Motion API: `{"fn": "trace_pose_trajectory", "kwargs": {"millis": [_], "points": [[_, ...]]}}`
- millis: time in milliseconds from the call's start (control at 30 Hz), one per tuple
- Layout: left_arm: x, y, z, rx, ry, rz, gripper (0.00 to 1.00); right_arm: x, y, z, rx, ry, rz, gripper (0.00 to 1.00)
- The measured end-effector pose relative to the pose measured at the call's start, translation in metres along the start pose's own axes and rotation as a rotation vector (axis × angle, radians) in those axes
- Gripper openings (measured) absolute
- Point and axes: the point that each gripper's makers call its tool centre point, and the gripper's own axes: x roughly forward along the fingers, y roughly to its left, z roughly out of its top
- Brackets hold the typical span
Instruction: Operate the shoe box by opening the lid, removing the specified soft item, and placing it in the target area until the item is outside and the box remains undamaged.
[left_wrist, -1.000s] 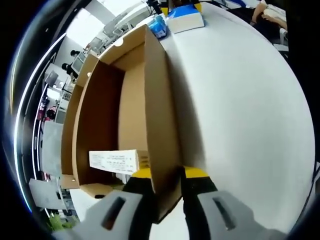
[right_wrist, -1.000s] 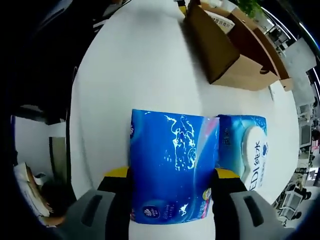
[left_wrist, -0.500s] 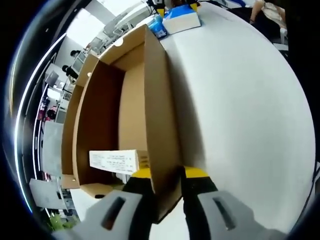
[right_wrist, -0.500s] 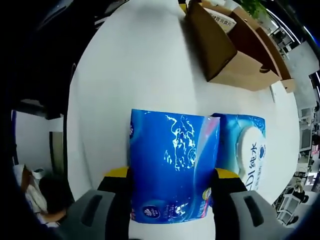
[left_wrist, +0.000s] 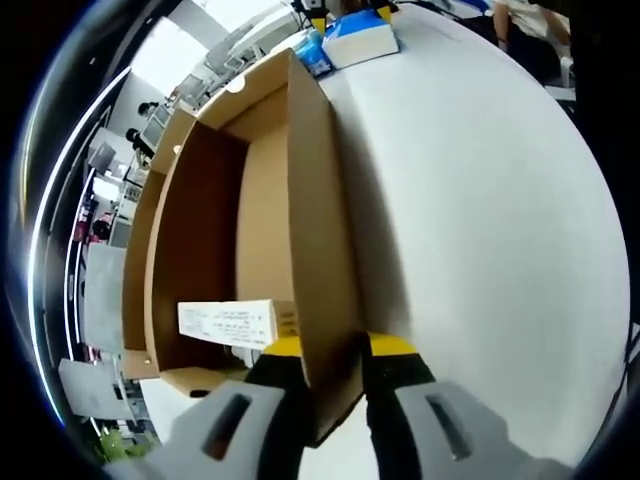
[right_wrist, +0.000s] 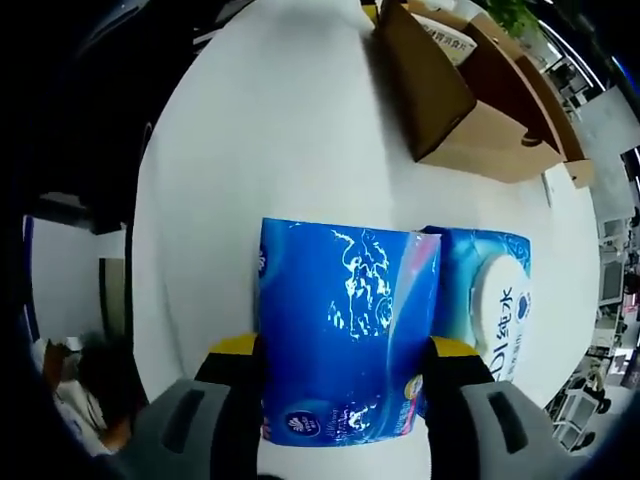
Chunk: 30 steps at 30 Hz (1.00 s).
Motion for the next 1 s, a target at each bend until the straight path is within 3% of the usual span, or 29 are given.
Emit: {"fn": "trace_pose_trajectory", "kwargs": {"millis": [667, 800, 1000], "points": [[0.001, 0.001, -0.001, -0.001, -0.005, -0.009, 0.18, -0.001, -0.002, 0.002, 0.011, 0.001, -0.004, 0.66], [0.001, 0.001, -0.002, 0.002, -0.004, -0.011, 0.18, -0.009, -0.002, 0.005, 0.004, -0.013, -0.01, 0.64], [0.001, 0.0, -0.002, 0.005, 0.009, -0.029, 0.17, -0.029, -0.005, 0.012, 0.091, -0.045, -0.056, 0.64]]}}
